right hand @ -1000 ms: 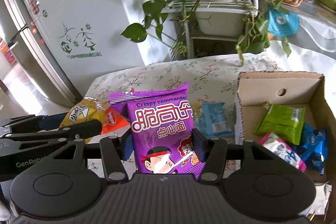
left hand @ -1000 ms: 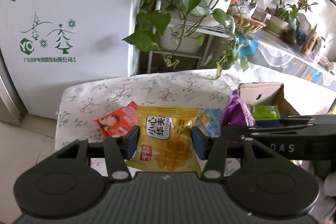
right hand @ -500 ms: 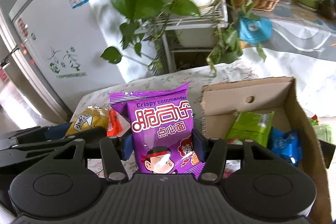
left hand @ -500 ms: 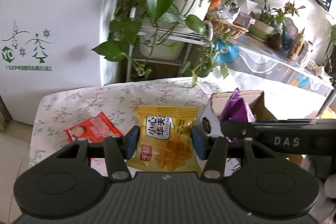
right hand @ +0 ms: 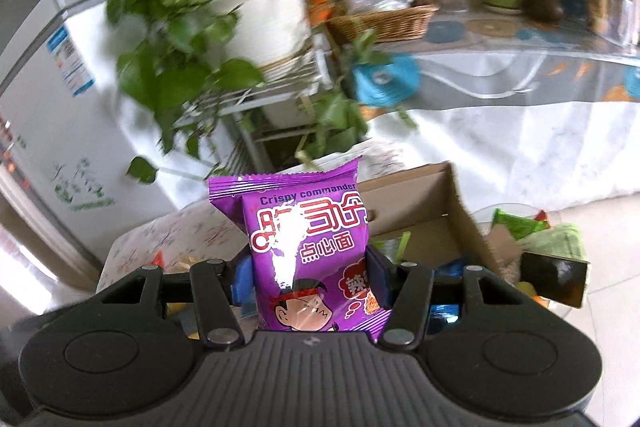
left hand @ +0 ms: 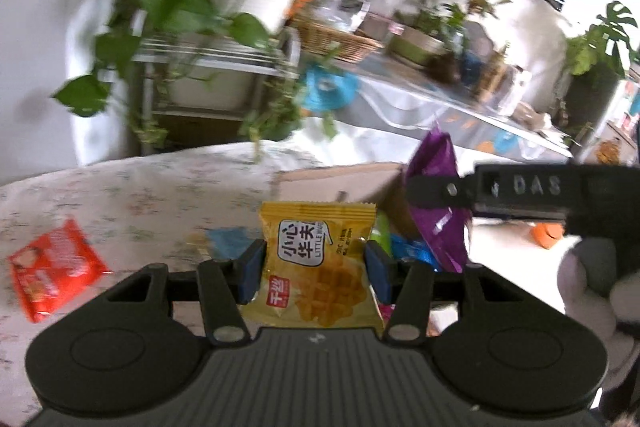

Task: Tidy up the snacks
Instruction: 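Open both tools to drop the yellow and purple bags into the box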

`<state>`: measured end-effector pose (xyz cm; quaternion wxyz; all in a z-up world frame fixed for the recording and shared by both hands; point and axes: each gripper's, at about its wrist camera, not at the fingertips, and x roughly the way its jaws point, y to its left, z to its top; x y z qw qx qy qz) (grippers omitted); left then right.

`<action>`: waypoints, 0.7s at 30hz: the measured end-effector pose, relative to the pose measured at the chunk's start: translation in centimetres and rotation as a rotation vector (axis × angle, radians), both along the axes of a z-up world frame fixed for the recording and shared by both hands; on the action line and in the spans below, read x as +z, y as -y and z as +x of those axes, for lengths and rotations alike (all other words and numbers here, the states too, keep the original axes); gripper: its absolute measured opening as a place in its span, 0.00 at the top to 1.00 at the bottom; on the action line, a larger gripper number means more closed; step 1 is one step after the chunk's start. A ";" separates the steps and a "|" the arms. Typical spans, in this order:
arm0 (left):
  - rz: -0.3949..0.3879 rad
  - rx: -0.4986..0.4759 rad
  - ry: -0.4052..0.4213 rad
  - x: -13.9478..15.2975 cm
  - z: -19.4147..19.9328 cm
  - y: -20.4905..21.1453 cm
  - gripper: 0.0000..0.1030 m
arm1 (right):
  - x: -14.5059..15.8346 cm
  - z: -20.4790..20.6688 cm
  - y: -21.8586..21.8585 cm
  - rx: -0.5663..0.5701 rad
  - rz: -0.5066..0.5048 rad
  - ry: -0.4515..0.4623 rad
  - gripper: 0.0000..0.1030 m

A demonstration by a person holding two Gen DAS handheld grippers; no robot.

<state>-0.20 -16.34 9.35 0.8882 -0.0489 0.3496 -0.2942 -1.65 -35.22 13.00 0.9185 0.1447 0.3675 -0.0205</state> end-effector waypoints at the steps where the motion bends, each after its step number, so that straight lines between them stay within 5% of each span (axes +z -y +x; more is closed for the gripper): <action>1: 0.000 -0.015 0.002 -0.1 -0.1 0.6 0.49 | 0.1 -0.2 0.5 -0.015 0.000 0.002 0.40; 13: 0.021 -0.193 -0.008 -2.0 -2.6 6.9 0.47 | -0.5 -1.2 4.2 -0.156 0.011 -0.043 0.40; 16: 0.053 -0.219 0.018 -2.3 -3.6 8.0 0.27 | -0.8 -1.4 4.6 -0.182 0.028 -0.060 0.36; 18: 0.043 -0.226 0.028 -1.9 -4.0 8.0 0.13 | -0.7 -1.5 4.5 -0.181 0.040 -0.053 0.24; 21: 0.039 -0.205 0.047 -1.1 -4.2 7.3 0.12 | -0.3 -1.5 4.4 -0.178 0.059 -0.030 0.20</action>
